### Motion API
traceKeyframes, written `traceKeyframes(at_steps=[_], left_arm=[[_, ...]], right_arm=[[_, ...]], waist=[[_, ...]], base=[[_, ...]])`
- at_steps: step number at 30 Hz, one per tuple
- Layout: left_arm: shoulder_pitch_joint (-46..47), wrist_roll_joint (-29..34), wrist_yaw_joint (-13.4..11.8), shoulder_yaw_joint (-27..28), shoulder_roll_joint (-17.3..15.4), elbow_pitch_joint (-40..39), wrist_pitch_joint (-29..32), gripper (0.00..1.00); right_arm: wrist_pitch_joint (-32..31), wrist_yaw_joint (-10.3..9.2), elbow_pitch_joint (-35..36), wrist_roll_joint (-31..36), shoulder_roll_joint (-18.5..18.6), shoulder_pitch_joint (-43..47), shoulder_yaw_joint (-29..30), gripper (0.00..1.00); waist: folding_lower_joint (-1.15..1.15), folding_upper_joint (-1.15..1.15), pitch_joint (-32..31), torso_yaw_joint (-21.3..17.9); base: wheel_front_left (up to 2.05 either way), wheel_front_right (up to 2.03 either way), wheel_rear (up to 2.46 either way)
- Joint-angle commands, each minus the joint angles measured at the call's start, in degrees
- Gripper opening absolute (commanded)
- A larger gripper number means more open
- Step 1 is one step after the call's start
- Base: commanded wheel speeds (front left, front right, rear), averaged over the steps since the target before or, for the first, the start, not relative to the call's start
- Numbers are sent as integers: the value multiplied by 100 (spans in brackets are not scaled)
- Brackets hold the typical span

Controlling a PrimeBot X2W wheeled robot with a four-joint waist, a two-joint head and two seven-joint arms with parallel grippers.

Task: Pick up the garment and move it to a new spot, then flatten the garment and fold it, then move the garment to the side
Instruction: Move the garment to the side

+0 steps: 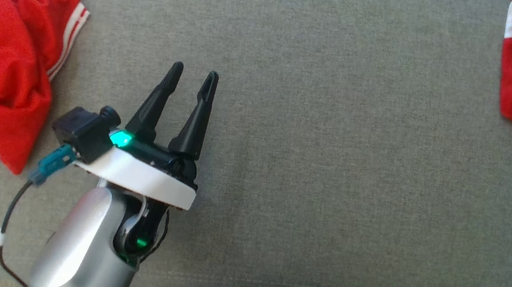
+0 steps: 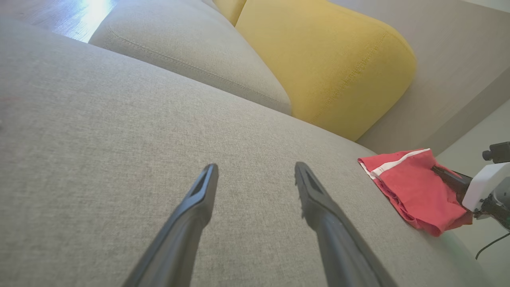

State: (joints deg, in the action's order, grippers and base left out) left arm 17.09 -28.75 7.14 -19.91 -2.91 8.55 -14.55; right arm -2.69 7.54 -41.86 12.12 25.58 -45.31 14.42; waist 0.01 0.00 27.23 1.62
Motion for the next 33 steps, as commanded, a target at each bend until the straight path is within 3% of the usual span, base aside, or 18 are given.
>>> traceKeyframes(at_steps=[1, 6, 10, 11, 12, 17, 27, 33], left_arm=[[155, 44, 35, 149, -86, -220, -45, 100], [276, 27, 35, 103, -121, -234, -45, 100], [330, 16, 35, 89, -127, -238, -45, 100], [335, 11, 35, 85, -127, -231, -45, 100], [335, 5, 35, 81, -128, -219, -45, 100], [294, -30, 35, 75, -121, -122, -45, 100], [14, -31, 35, 273, -40, -38, -45, 100], [-213, 18, 35, 561, -10, -66, -45, 100]], right_arm=[[-72, -5, 282, 204, -32, -94, 57, 0], [-329, -5, 637, 862, -332, -75, 337, 0], [-316, -5, 803, 935, -519, 4, 420, 0], [-279, -5, 842, 922, -563, 29, 410, 38], [-270, -5, 873, 873, -631, 47, 441, 100], [-247, -5, 1119, 813, -858, 200, 477, 100], [-42, -5, 1722, 315, -1280, 519, -106, 100], [683, -5, 2305, -469, -1551, 1181, -806, 100]], waist=[[-1, 0, 77, -47], [-1, 0, 197, -67], [-1, 0, 242, -65], [-1, 0, 236, -65], [-1, 0, 219, -68], [-1, 0, -6, -56], [-1, 0, -814, 99], [-1, 0, -1283, 297]], base=[[0, 0, 0], [0, 0, 0], [0, 0, 0], [0, 0, 0], [0, 0, 0], [0, 0, 0], [0, 0, 0], [0, 0, 0]])
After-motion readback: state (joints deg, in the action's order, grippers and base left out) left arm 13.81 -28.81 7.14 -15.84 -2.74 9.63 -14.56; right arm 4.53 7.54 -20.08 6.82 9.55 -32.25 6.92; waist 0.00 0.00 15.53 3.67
